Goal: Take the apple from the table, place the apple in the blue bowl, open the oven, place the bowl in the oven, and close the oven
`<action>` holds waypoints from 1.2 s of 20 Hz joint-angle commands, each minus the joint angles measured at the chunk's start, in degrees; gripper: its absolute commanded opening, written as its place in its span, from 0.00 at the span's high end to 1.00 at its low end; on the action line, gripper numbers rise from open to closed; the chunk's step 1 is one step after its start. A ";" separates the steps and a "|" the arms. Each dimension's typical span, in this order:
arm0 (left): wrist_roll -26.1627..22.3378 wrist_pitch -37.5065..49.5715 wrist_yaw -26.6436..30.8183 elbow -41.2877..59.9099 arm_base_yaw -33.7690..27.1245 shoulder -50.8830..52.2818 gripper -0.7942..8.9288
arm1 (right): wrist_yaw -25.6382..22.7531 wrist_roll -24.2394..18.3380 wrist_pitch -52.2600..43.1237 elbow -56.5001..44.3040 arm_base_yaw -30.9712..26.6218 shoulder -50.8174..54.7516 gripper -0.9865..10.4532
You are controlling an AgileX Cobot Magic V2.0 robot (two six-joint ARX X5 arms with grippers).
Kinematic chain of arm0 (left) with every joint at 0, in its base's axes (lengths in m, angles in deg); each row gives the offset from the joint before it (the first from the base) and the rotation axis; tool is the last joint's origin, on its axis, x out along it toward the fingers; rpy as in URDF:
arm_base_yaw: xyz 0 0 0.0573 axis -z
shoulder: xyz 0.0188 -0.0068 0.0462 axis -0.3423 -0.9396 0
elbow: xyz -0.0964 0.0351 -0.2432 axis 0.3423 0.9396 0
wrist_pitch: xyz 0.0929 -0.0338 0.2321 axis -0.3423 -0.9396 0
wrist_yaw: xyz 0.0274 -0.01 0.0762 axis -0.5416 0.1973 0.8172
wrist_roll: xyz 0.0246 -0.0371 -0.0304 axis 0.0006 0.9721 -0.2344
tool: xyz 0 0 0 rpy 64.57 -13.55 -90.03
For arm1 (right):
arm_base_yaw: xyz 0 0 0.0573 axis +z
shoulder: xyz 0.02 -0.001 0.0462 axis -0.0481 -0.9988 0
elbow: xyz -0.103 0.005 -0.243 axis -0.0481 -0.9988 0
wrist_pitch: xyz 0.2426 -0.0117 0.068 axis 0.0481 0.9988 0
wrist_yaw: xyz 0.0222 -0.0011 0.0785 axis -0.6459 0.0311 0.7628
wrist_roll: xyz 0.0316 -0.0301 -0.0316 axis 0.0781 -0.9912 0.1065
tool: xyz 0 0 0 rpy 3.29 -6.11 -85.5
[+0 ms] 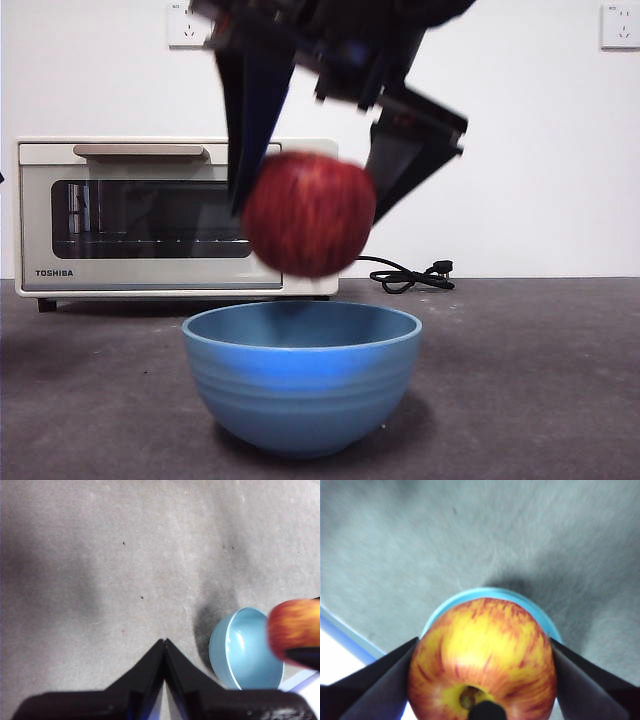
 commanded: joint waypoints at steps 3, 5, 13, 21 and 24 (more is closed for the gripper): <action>-1.05 0.20 -0.02 0.02 0.15 -0.11 0.92 | -0.26 0.70 -0.15 0.15 1.09 -4.37 0.91; -1.11 0.20 0.00 0.02 0.13 -0.11 0.92 | -0.50 0.70 0.44 0.15 1.29 -6.32 0.91; -1.46 0.24 0.00 0.02 0.13 -0.11 0.92 | -0.66 0.68 1.22 0.13 1.38 -11.43 0.91; -2.12 0.20 0.02 0.02 0.13 -0.11 0.92 | -0.68 0.72 1.20 0.13 2.19 -11.43 0.50; -2.12 0.22 0.00 0.02 0.15 -0.11 0.92 | -1.14 0.72 1.20 0.17 2.86 -11.39 0.50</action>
